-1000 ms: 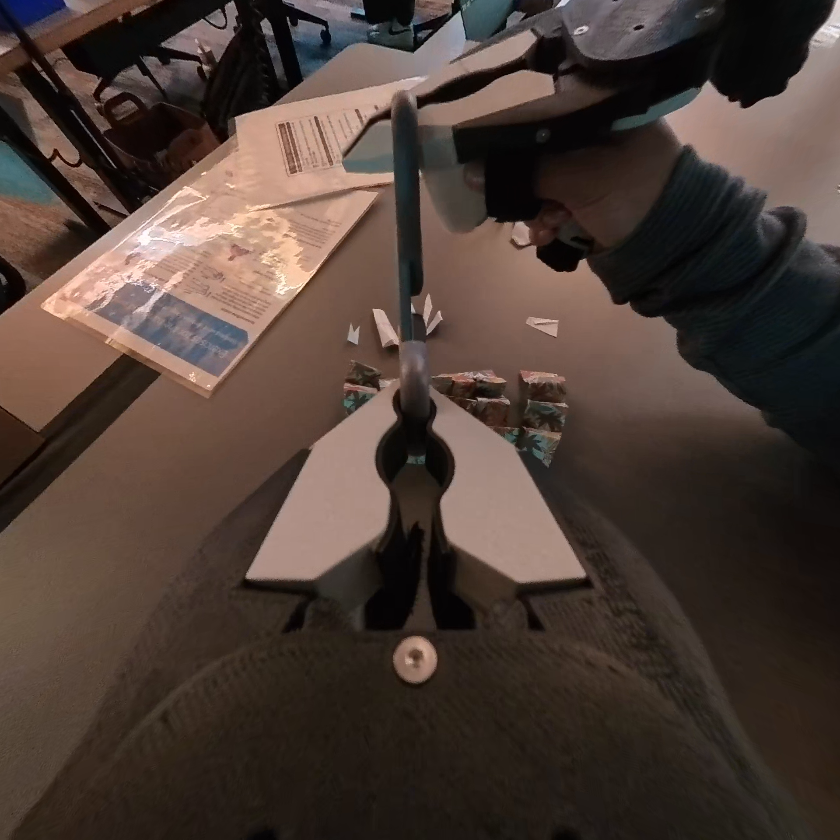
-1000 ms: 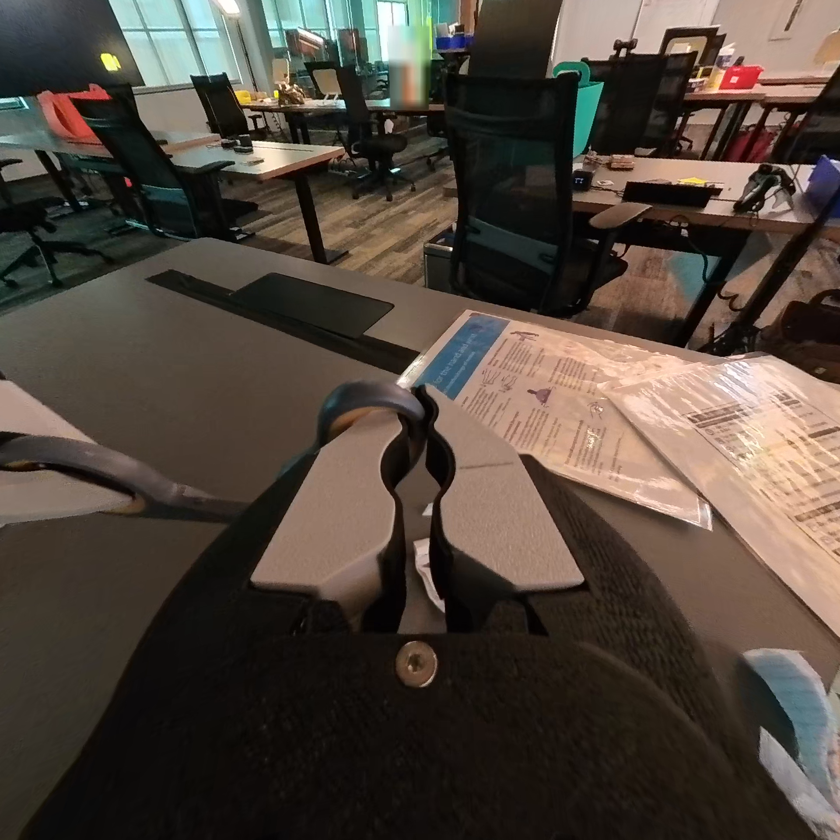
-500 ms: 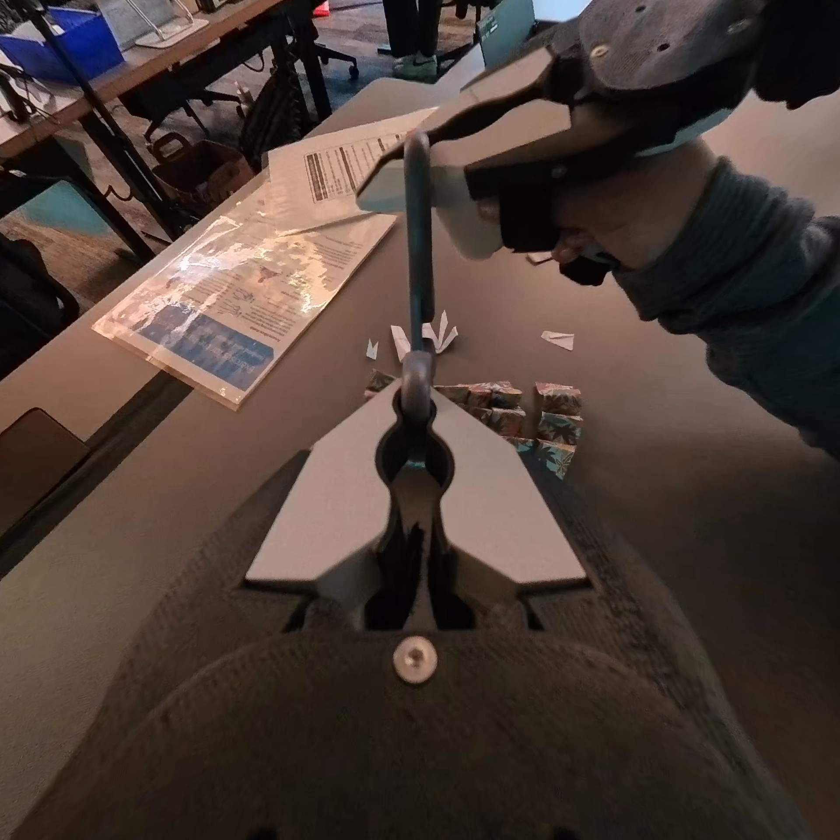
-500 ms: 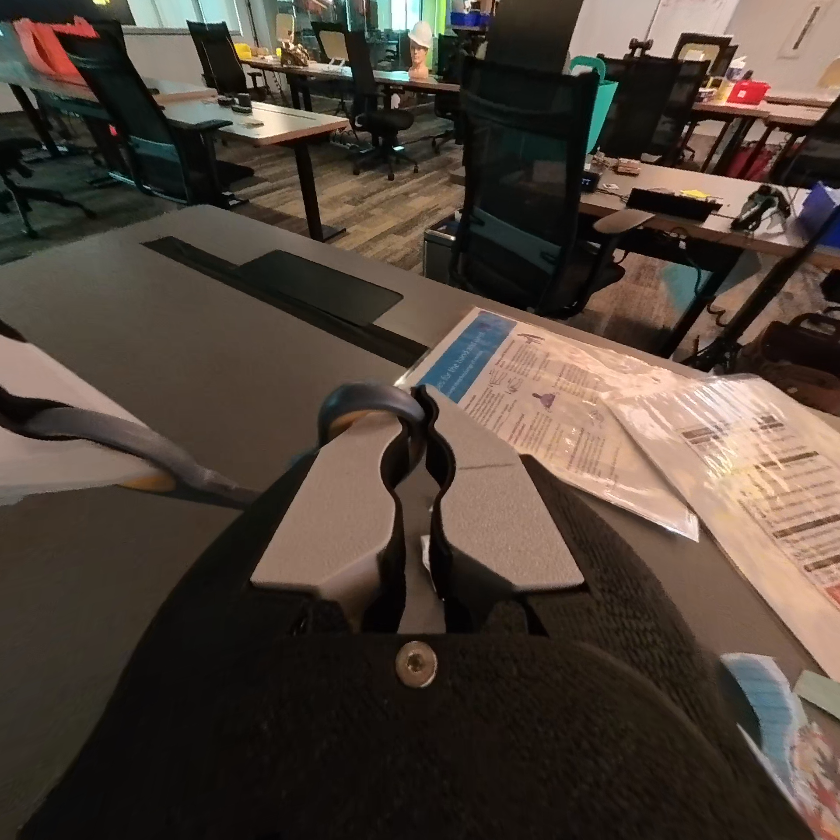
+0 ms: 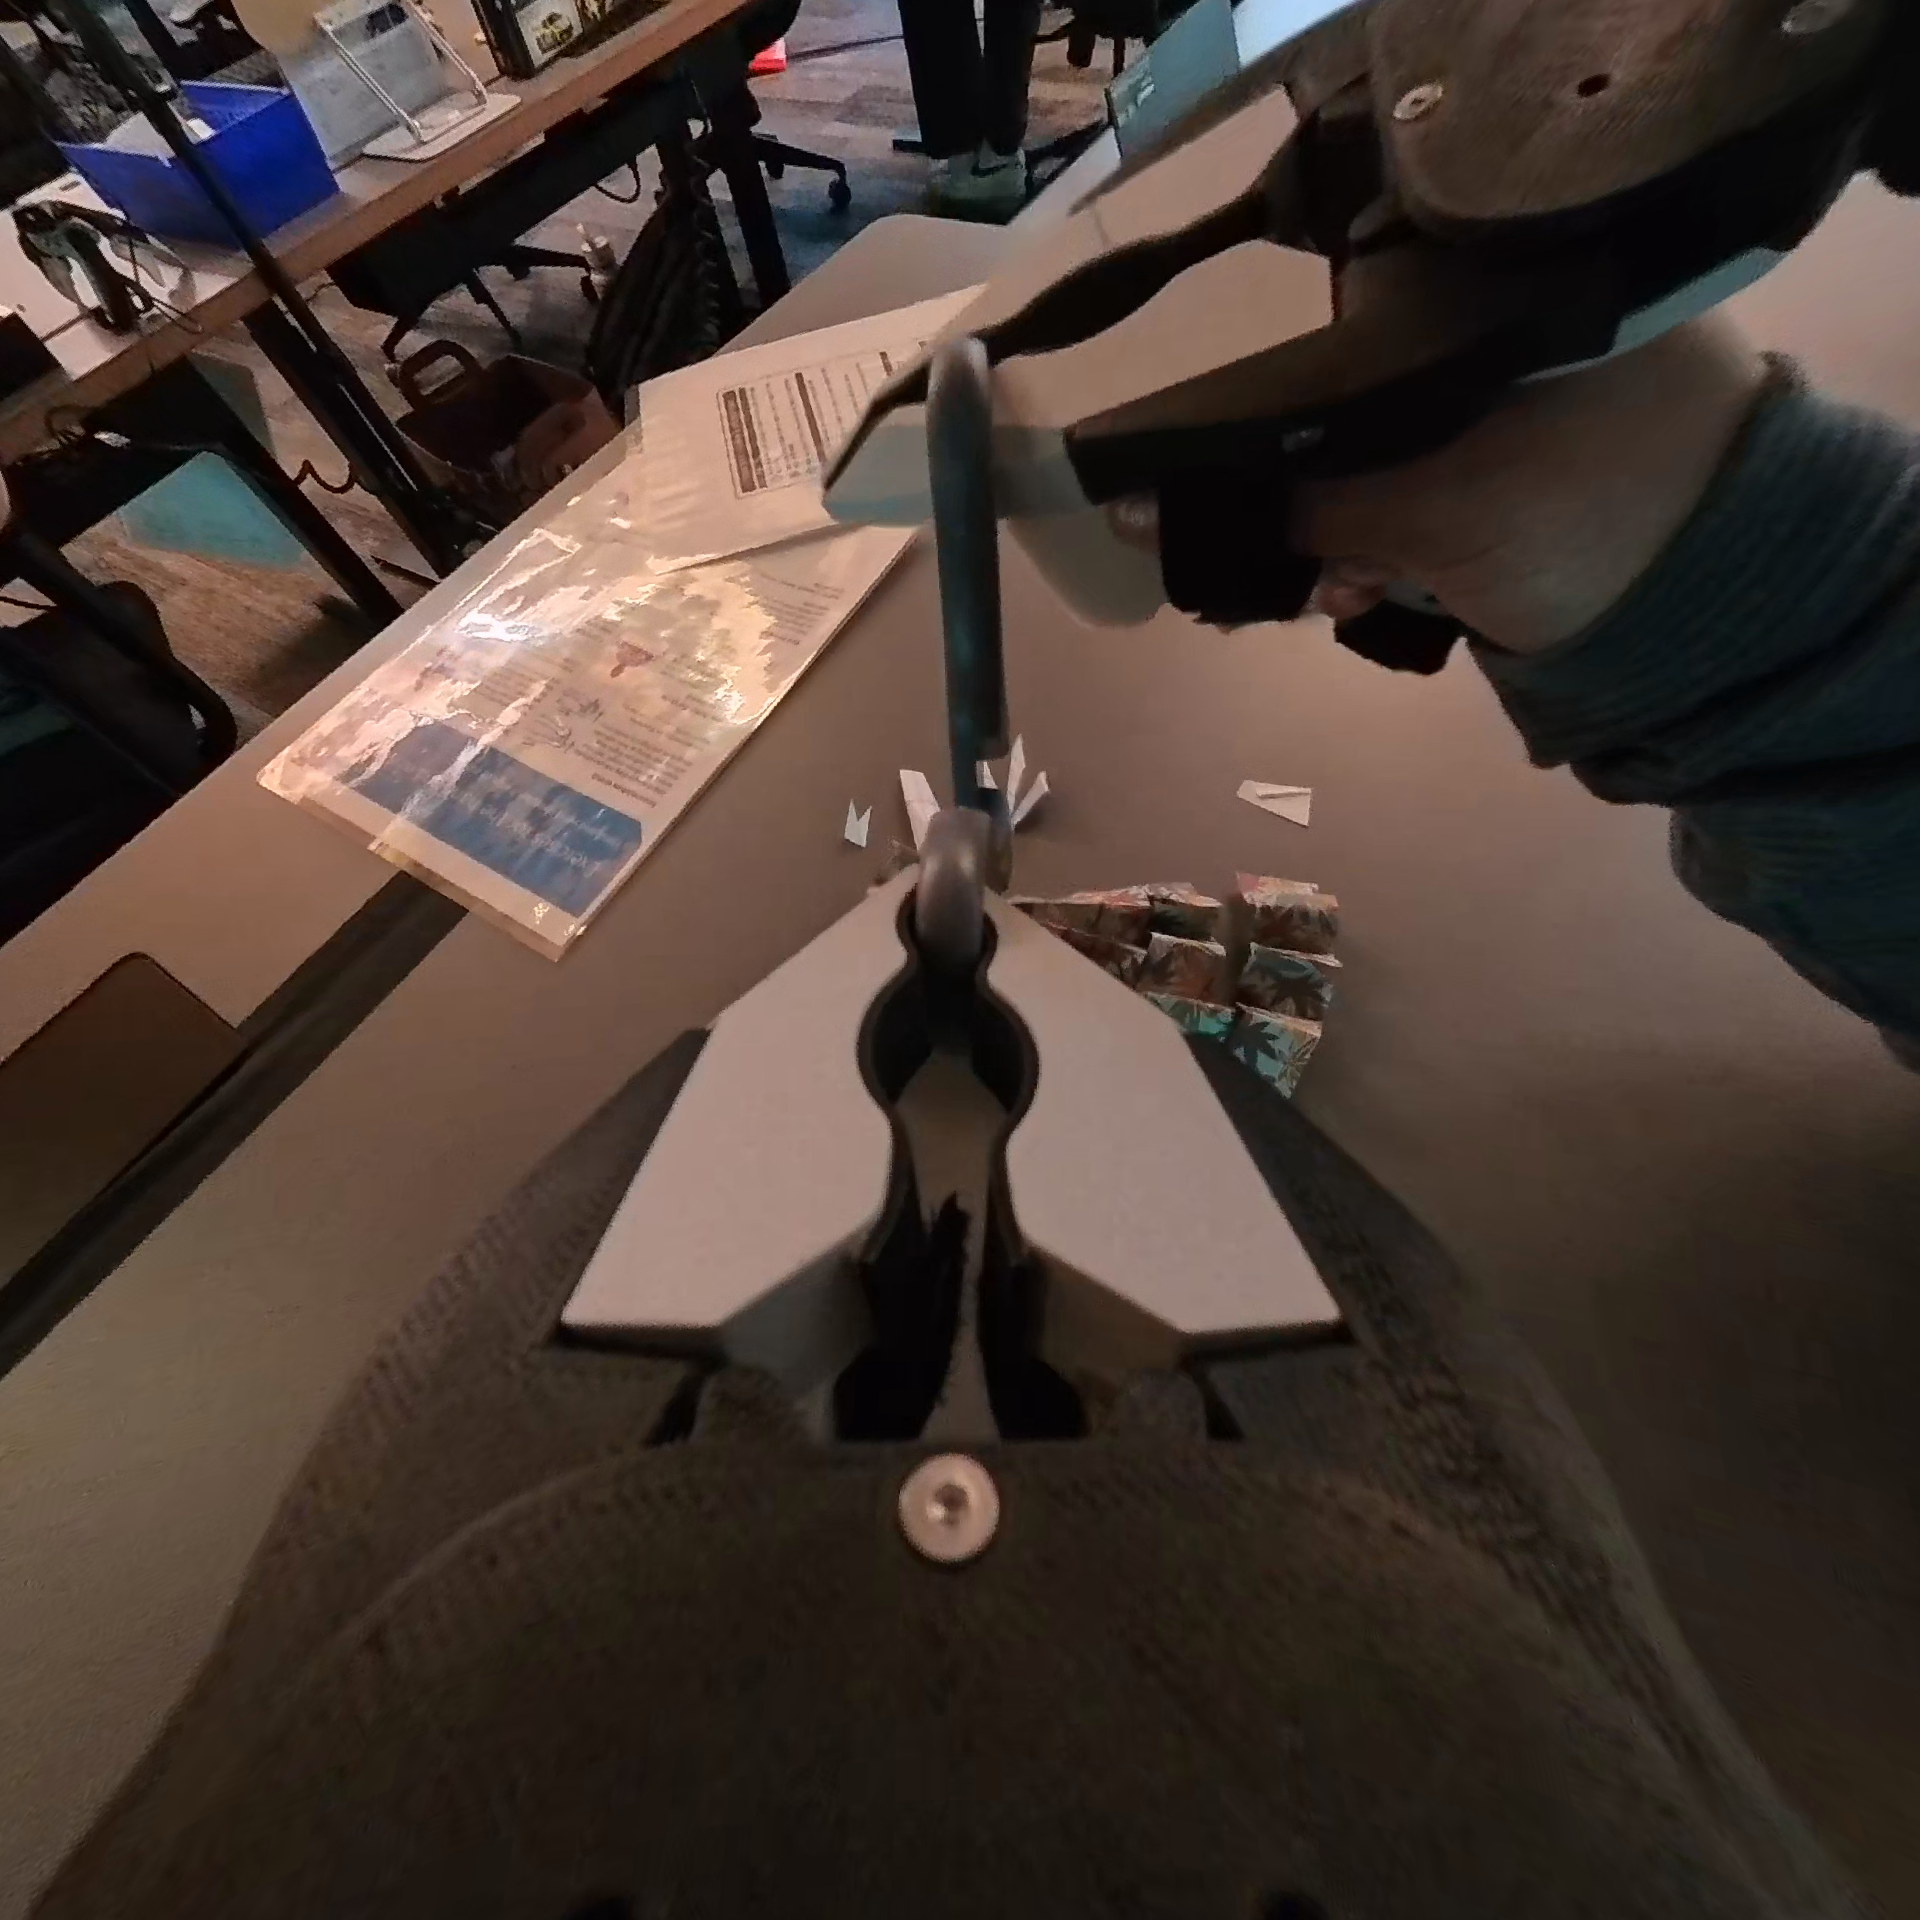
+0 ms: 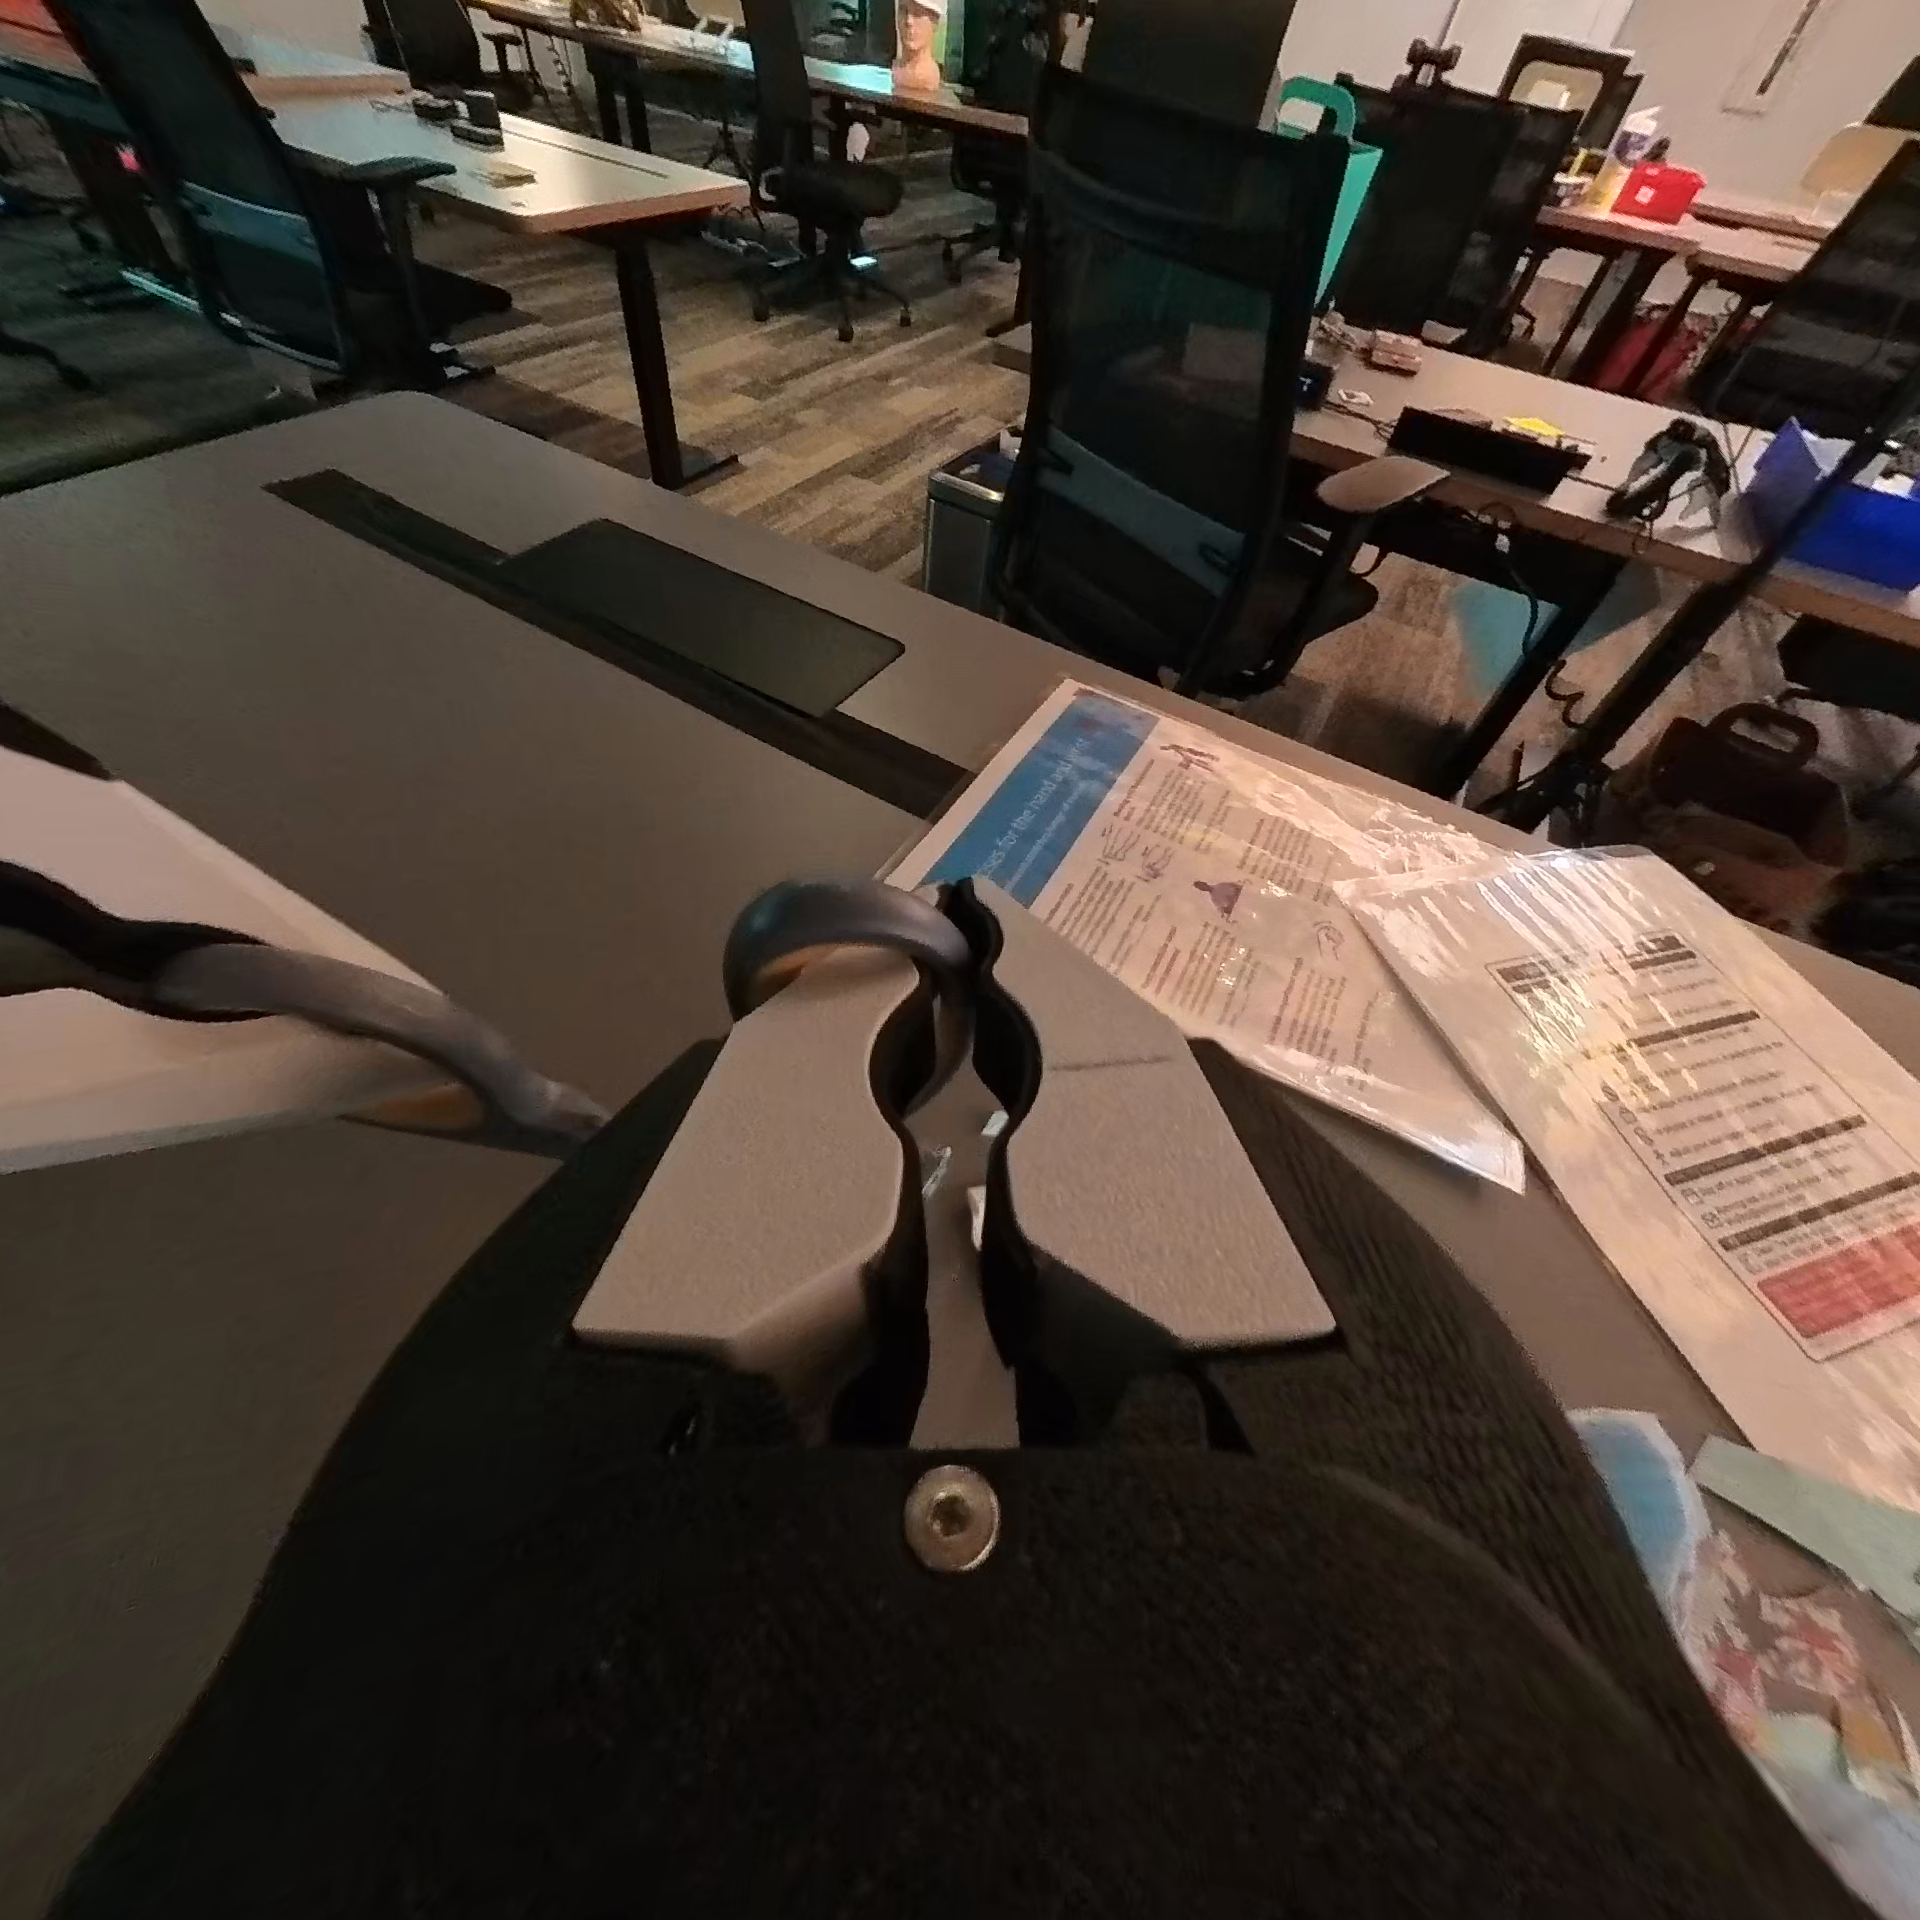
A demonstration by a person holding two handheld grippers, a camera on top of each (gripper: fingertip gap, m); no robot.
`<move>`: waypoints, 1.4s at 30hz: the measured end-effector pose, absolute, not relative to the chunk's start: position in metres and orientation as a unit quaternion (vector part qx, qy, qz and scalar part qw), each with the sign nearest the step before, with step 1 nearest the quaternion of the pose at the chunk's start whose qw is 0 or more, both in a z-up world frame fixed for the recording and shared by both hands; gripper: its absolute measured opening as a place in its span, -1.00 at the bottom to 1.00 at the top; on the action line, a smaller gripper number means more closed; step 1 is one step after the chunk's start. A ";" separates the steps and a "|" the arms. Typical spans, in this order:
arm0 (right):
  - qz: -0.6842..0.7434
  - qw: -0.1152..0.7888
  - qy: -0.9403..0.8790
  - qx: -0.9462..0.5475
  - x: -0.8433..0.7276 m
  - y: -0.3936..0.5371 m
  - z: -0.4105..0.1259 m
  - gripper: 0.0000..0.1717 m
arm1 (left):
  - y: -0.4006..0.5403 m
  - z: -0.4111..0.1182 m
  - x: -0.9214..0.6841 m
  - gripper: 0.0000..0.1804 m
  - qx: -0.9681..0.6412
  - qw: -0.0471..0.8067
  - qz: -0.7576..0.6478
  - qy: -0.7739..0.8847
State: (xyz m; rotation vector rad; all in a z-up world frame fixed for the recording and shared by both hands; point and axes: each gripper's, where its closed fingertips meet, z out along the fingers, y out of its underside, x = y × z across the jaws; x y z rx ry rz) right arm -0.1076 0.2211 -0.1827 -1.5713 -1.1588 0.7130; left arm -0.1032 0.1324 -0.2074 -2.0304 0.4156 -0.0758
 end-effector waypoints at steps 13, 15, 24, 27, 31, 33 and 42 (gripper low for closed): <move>0.299 0.514 -0.466 -0.655 -0.099 0.193 -0.179 -1.00 | 0.131 -0.193 -0.095 -1.00 -0.832 0.520 0.010 0.191; 0.301 0.519 -0.462 -0.653 -0.095 0.190 -0.179 -1.00 | 0.129 -0.192 -0.092 -1.00 -0.831 0.521 0.008 0.197; 0.313 0.542 -0.436 -0.647 -0.074 0.182 -0.166 -1.00 | 0.125 -0.180 -0.071 -1.00 -0.811 0.540 0.016 0.223; 0.301 0.555 -0.439 -0.639 -0.074 0.174 -0.161 -1.00 | 0.125 -0.178 -0.067 -1.00 -0.806 0.545 0.024 0.229; 0.288 0.571 -0.437 -0.632 -0.074 0.168 -0.156 -1.00 | 0.123 -0.174 -0.065 -1.00 -0.801 0.551 0.028 0.233; 0.293 0.573 -0.432 -0.632 -0.073 0.167 -0.154 -1.00 | 0.122 -0.172 -0.064 -1.00 -0.798 0.555 0.025 0.234; 0.293 0.585 -0.393 -0.646 -0.065 0.168 -0.155 -1.00 | 0.122 -0.173 -0.058 -1.00 -0.794 0.557 0.030 0.242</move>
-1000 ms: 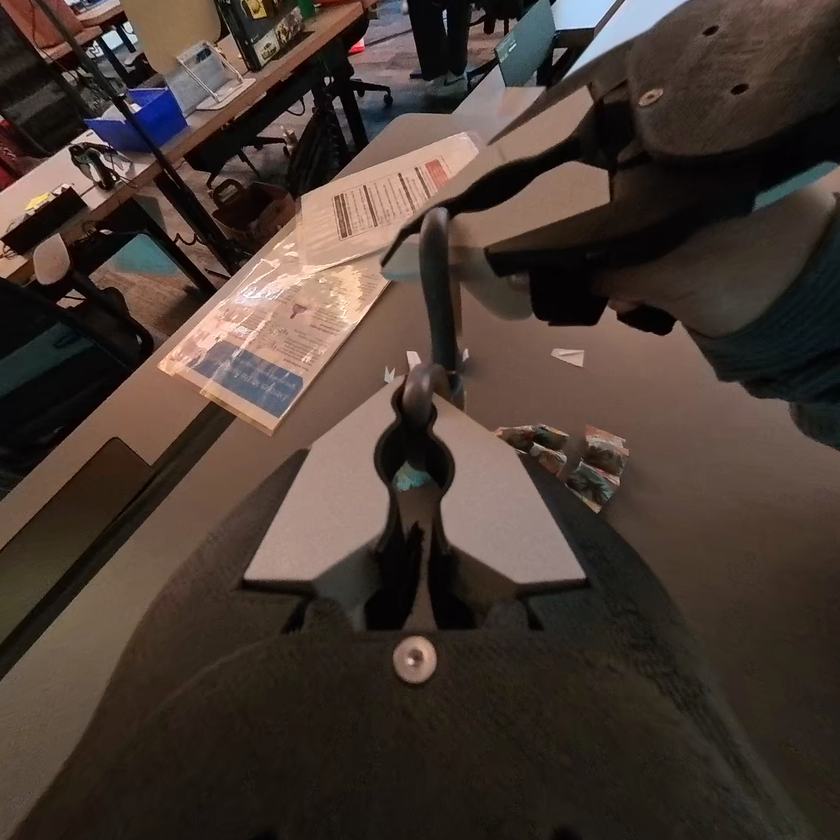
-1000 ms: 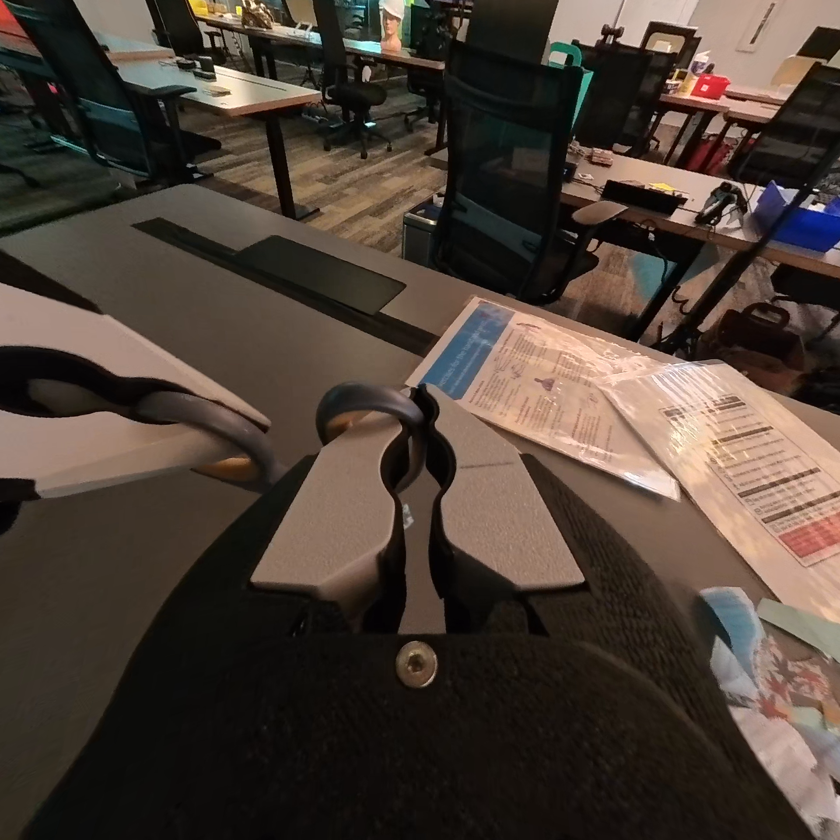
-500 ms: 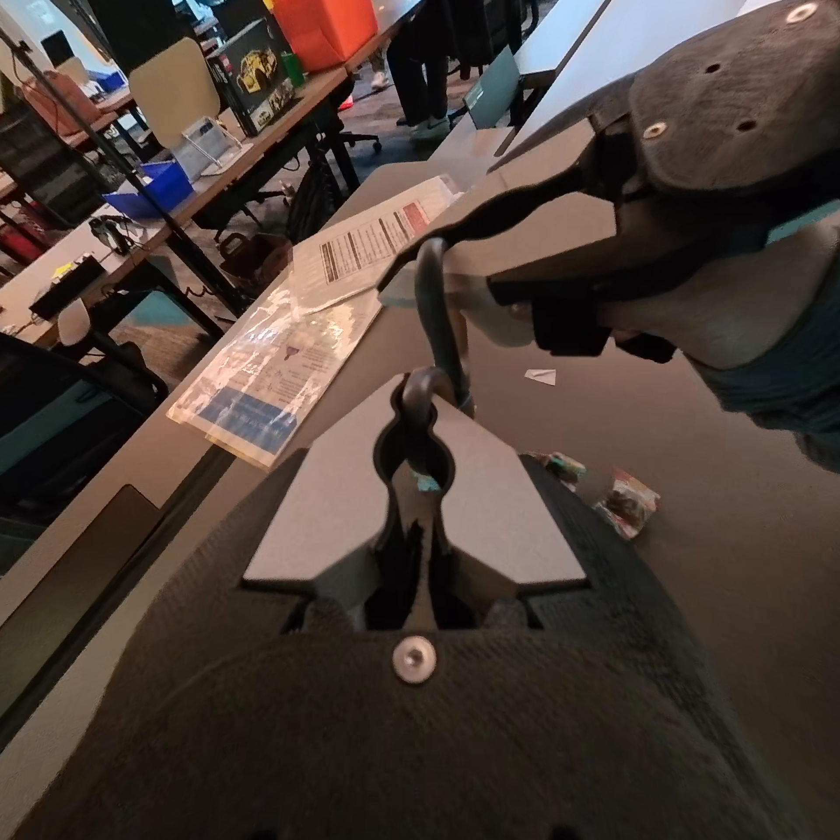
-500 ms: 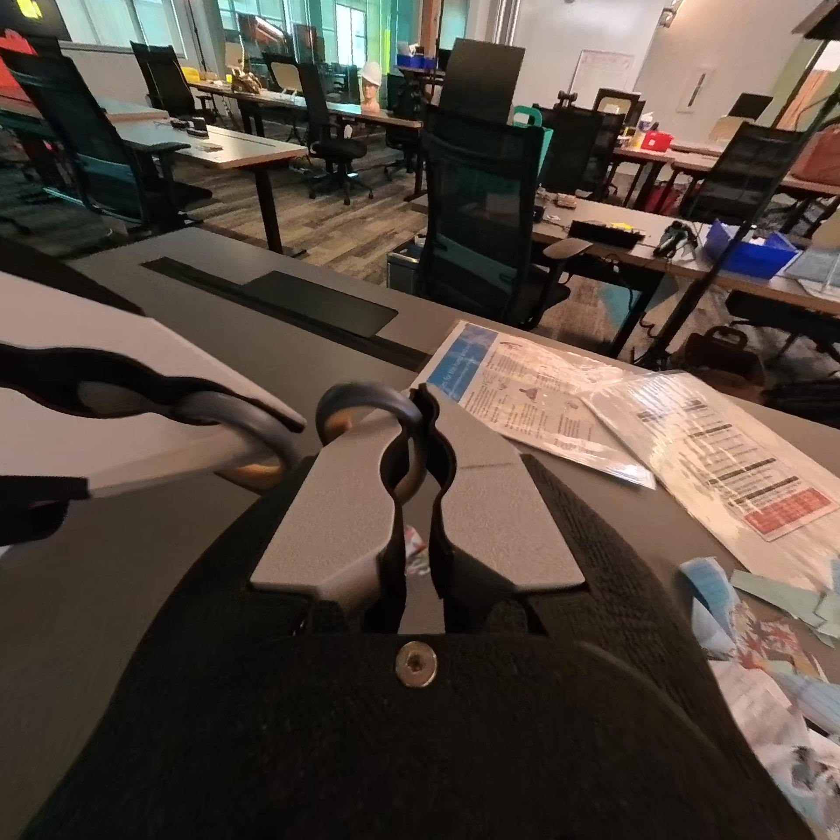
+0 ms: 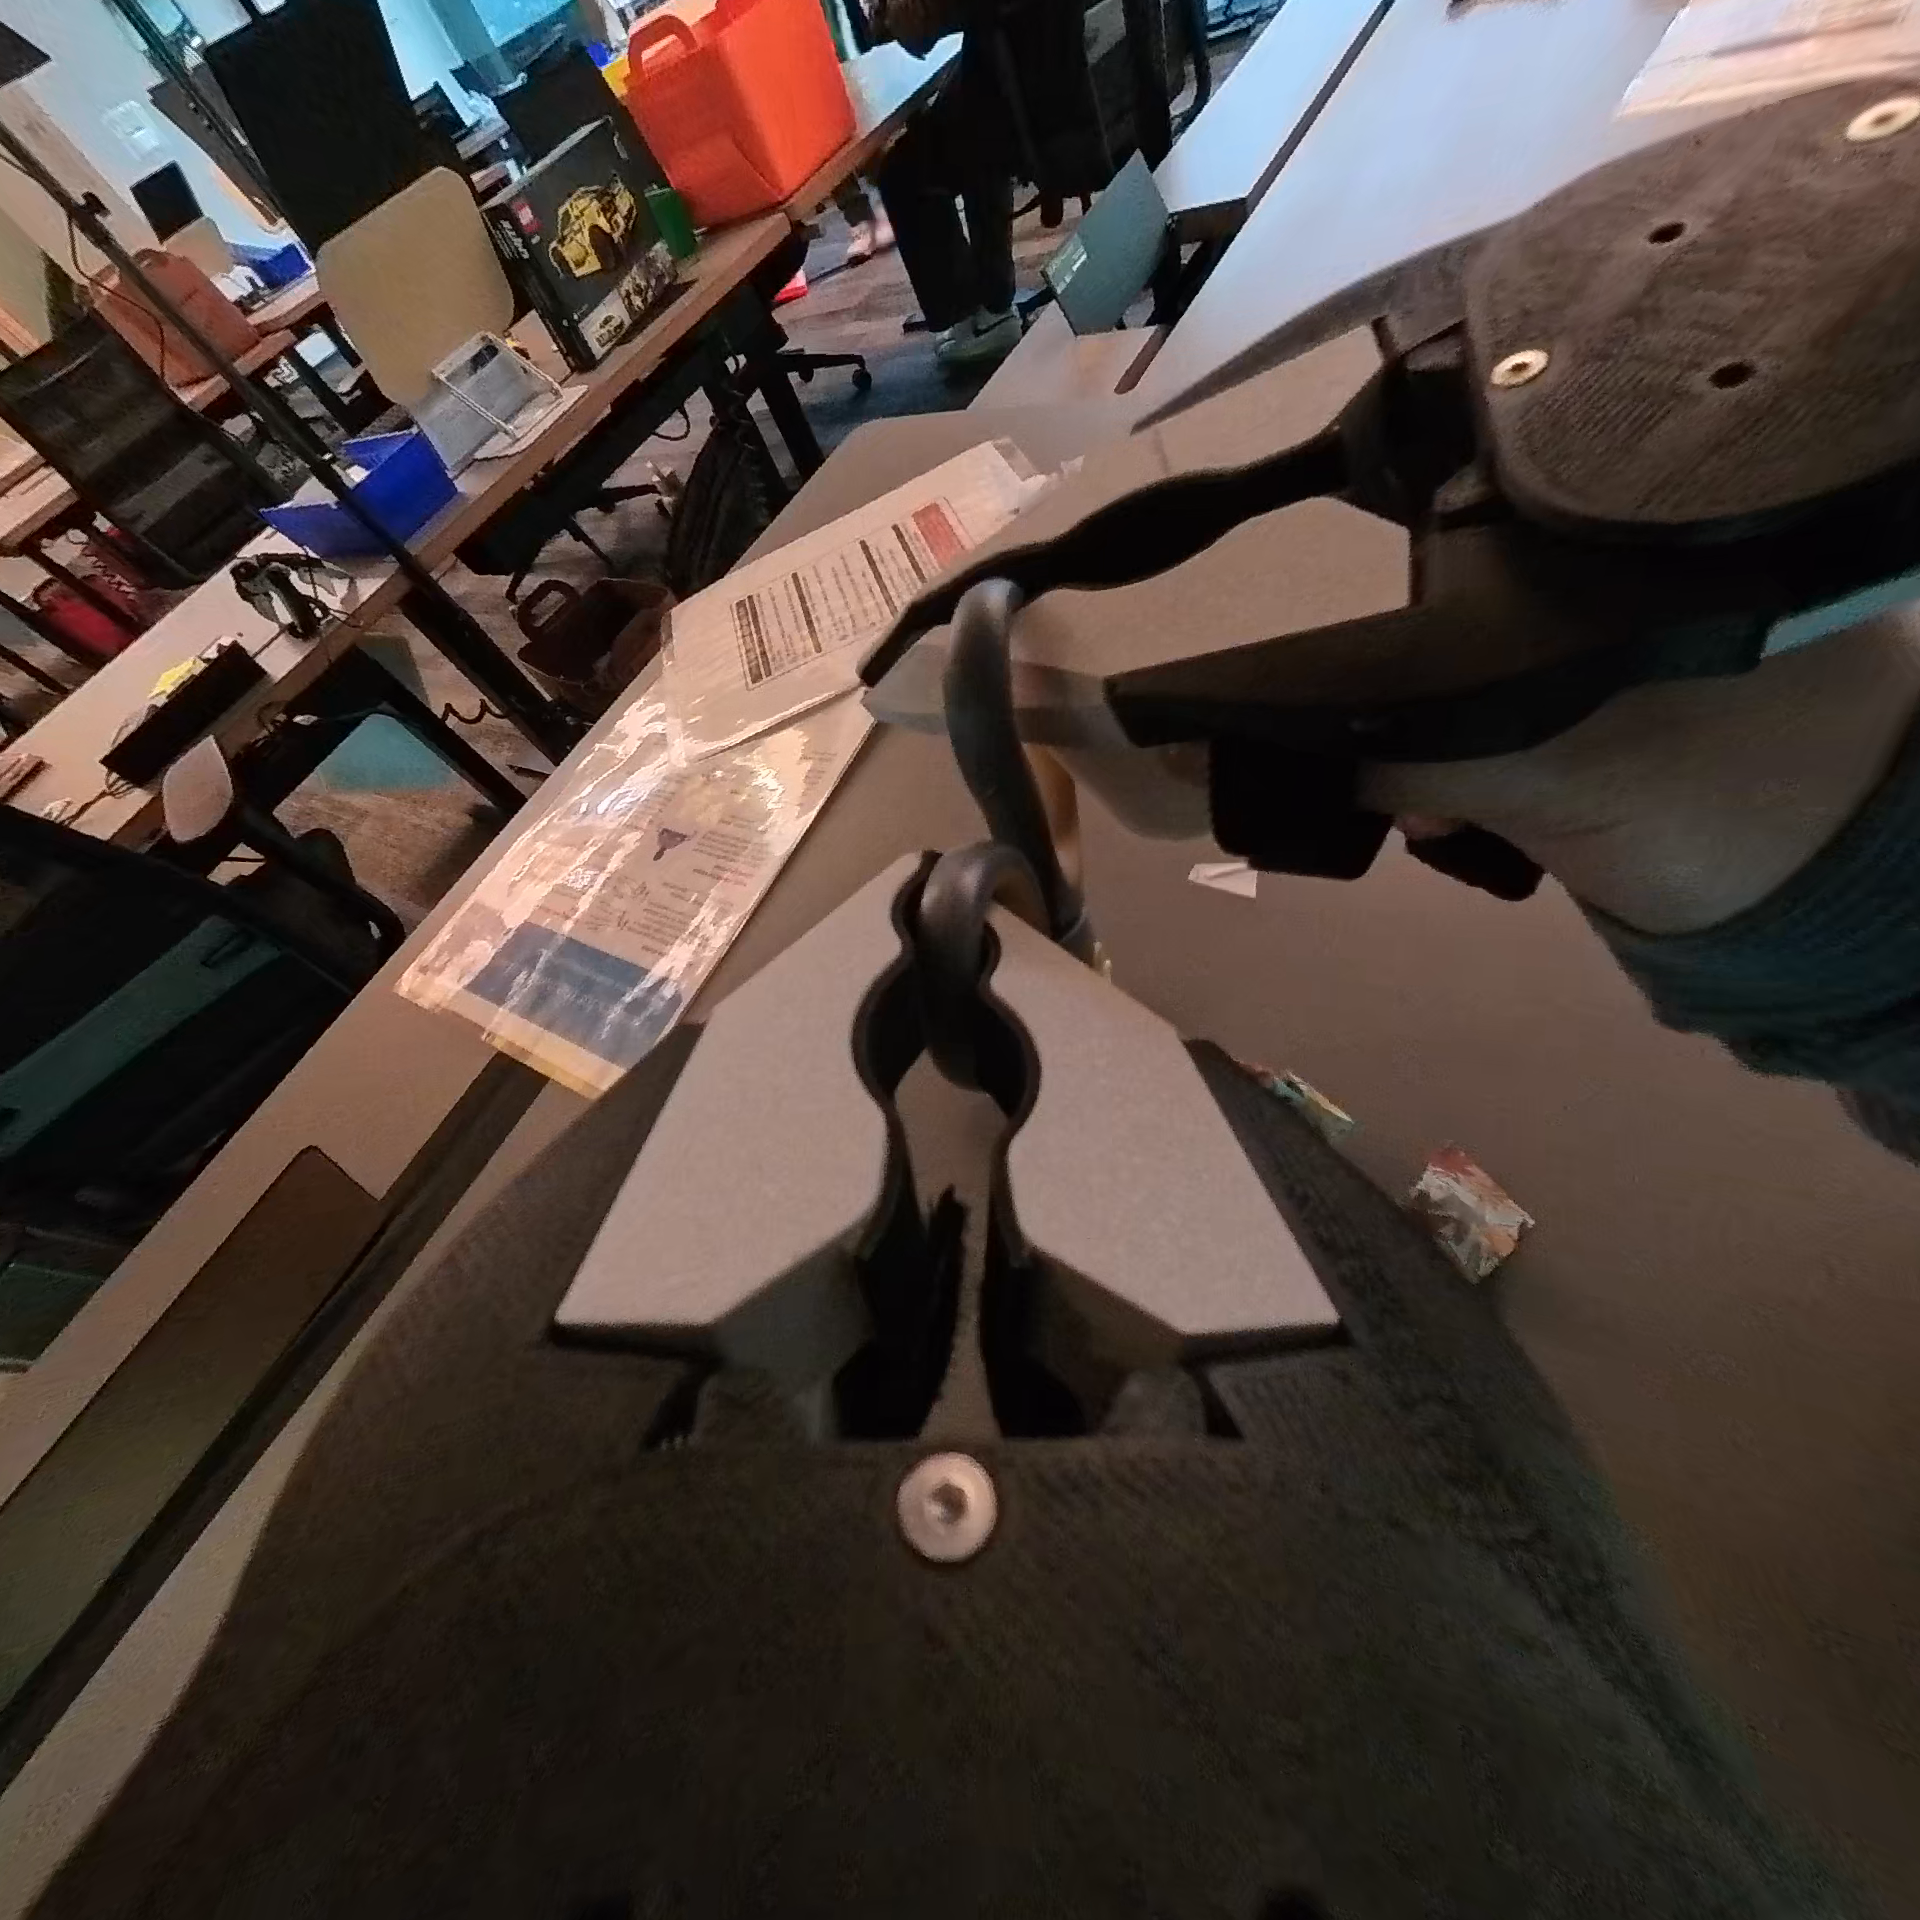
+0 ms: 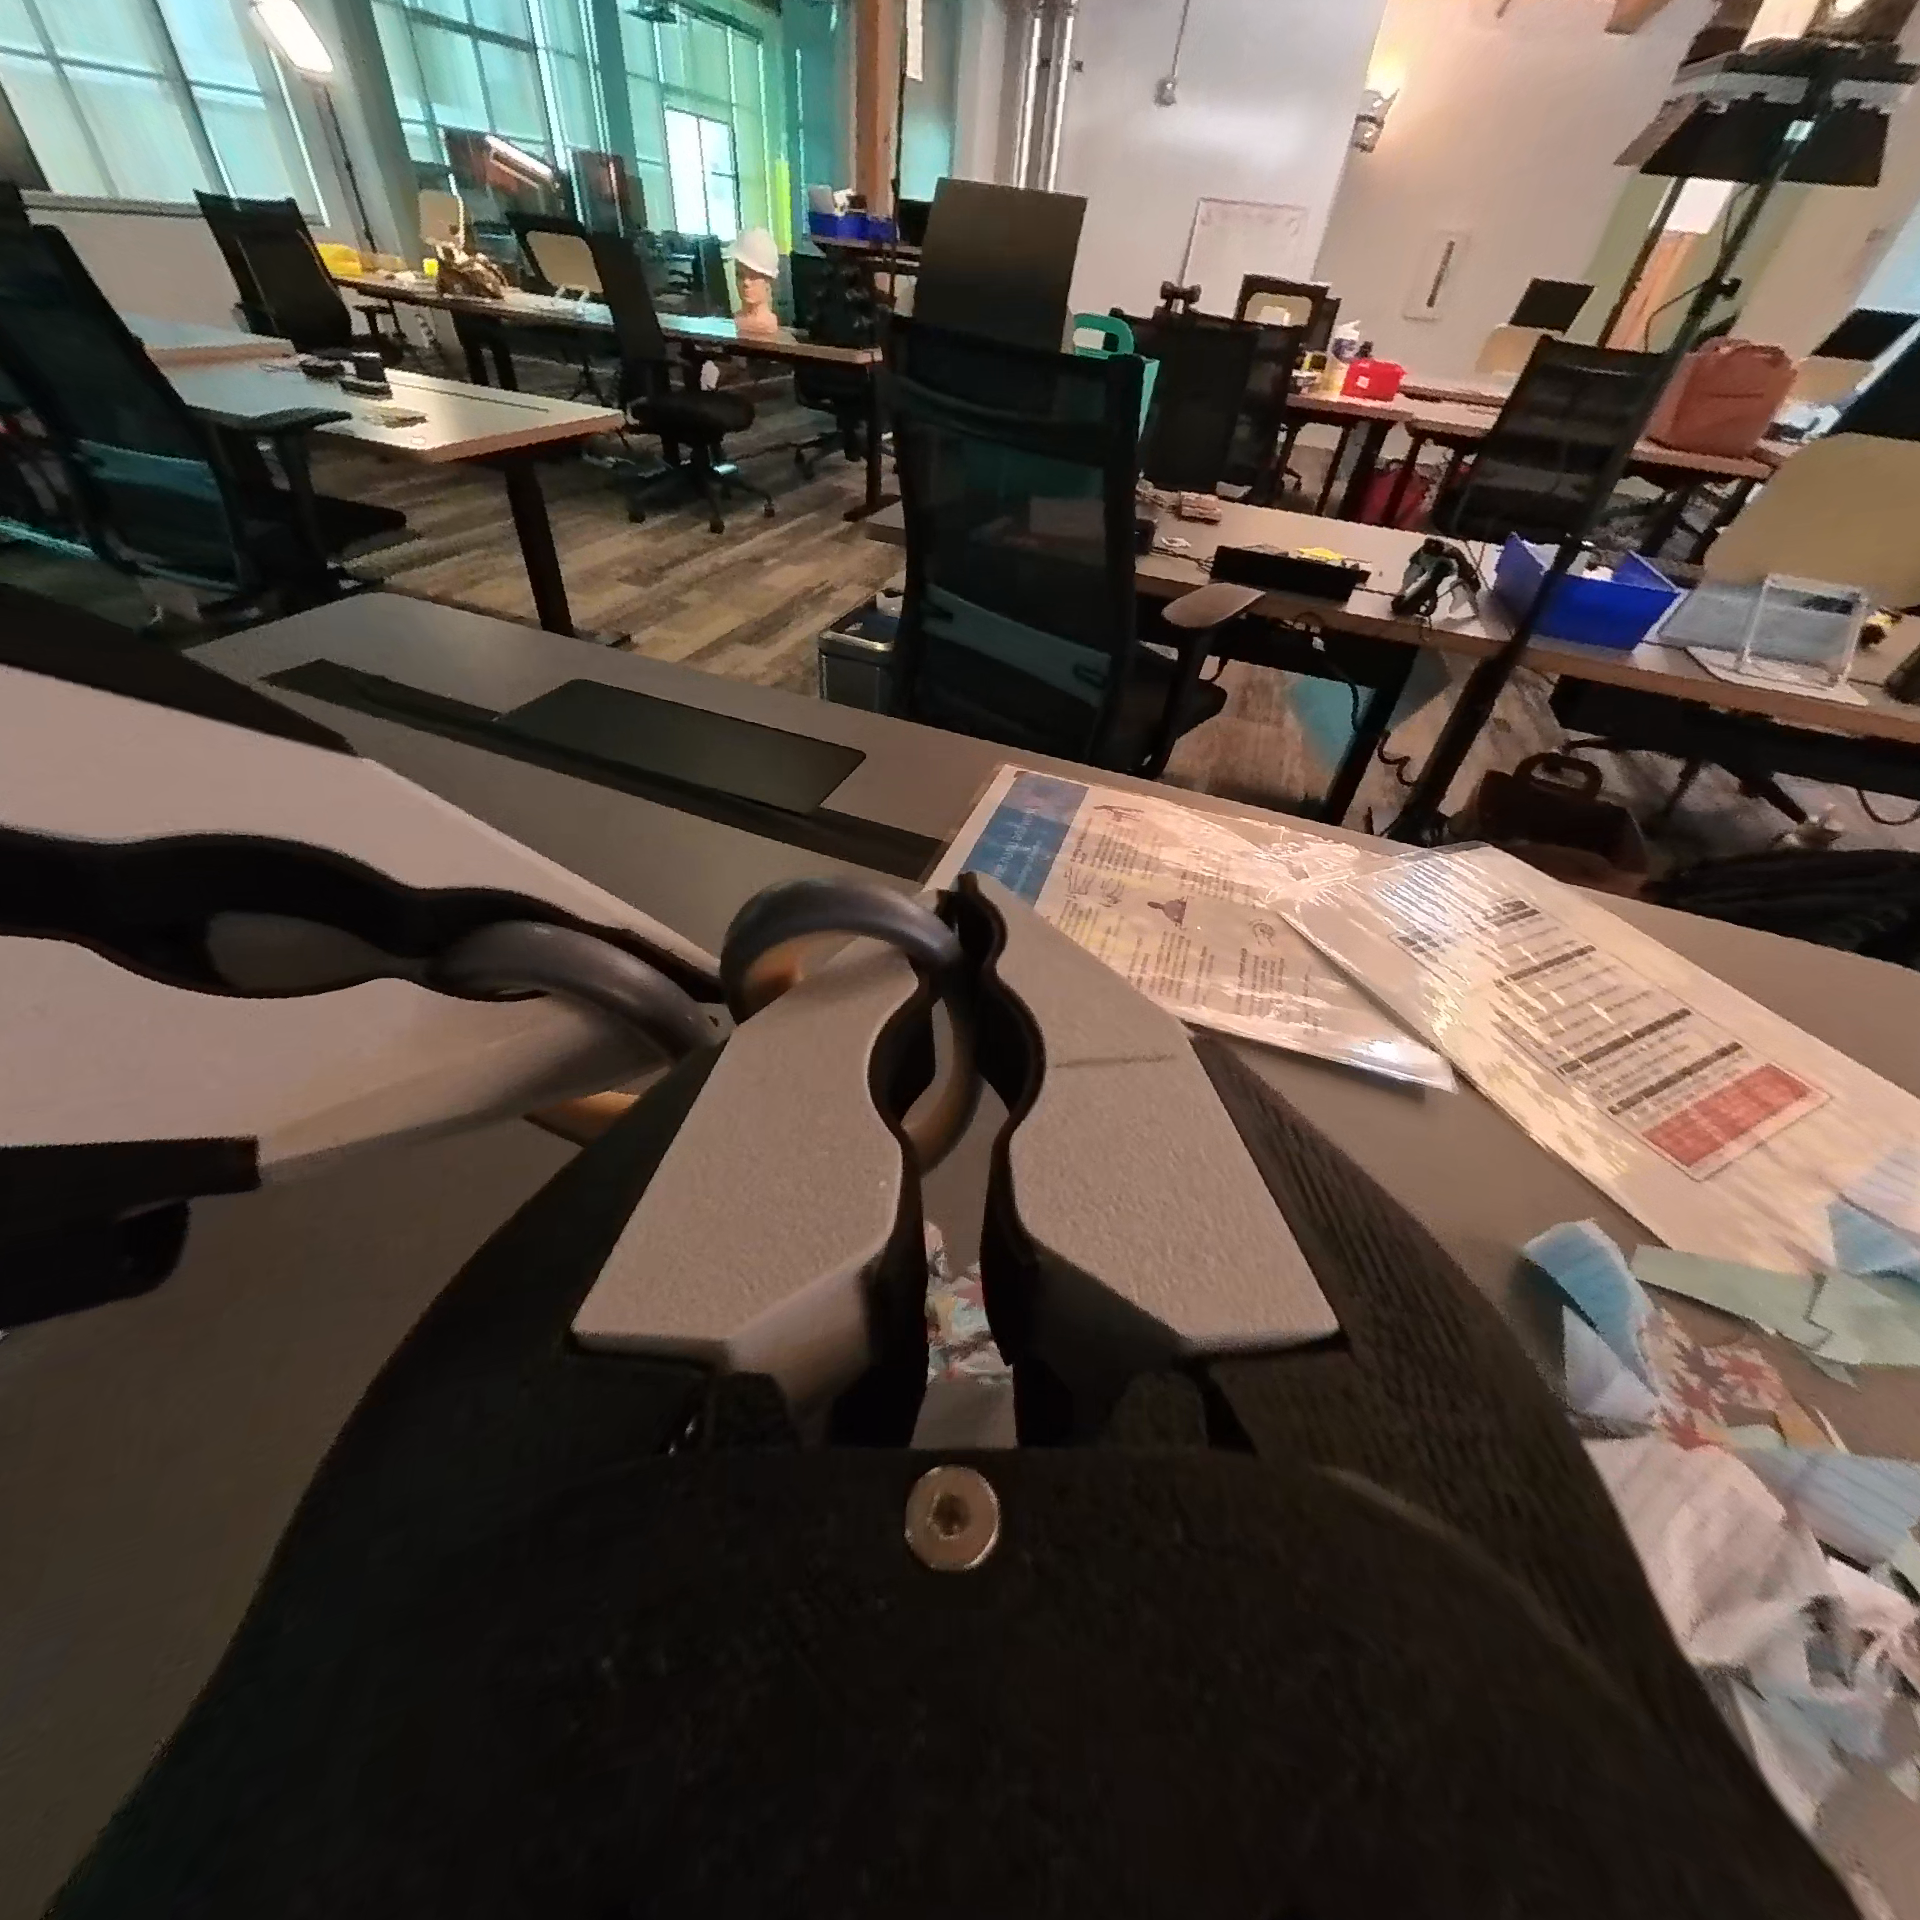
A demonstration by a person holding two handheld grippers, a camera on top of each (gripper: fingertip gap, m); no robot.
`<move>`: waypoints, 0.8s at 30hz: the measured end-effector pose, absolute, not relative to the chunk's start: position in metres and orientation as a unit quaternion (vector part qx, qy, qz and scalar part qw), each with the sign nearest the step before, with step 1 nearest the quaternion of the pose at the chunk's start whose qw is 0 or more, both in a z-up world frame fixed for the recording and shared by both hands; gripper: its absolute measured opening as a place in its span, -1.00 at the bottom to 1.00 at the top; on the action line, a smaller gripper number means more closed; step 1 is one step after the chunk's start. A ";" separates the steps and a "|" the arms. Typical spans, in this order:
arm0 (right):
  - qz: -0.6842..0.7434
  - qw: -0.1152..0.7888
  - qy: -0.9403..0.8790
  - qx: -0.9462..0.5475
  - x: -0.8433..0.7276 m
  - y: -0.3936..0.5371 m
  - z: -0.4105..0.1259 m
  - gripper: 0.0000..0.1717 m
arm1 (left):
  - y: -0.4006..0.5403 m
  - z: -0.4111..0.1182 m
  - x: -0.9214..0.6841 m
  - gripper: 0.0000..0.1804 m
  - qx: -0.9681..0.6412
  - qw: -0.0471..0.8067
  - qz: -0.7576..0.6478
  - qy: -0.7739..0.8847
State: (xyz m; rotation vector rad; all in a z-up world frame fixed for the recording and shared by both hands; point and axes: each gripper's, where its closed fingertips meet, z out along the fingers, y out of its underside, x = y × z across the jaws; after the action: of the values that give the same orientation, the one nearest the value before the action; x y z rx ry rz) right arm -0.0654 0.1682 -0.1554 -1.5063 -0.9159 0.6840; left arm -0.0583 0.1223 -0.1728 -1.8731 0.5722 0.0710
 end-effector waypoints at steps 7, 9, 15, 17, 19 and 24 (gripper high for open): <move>0.294 0.595 -0.359 -0.656 -0.061 0.172 -0.156 -1.00 | 0.125 -0.173 -0.054 -1.00 -0.789 0.564 0.043 0.241; 0.297 0.595 -0.351 -0.660 -0.060 0.174 -0.157 -1.00 | 0.127 -0.175 -0.053 -1.00 -0.788 0.567 0.046 0.236; 0.312 0.588 -0.361 -0.653 -0.056 0.174 -0.158 -1.00 | 0.130 -0.176 -0.049 -1.00 -0.779 0.575 0.053 0.245; 0.305 0.596 -0.381 -0.638 -0.055 0.172 -0.155 -1.00 | 0.129 -0.174 -0.049 -1.00 -0.775 0.577 0.050 0.254; 0.288 0.607 -0.396 -0.625 -0.053 0.170 -0.151 -1.00 | 0.127 -0.171 -0.048 -1.00 -0.772 0.579 0.039 0.258; 0.278 0.616 -0.398 -0.621 -0.048 0.172 -0.148 -1.00 | 0.126 -0.168 -0.054 -1.00 -0.772 0.581 0.044 0.255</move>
State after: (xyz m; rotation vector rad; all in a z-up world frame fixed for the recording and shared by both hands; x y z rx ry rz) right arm -0.0484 0.1716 -0.1478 -1.4294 -0.9162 0.6409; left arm -0.0542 0.1258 -0.1676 -1.8034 0.5947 0.1039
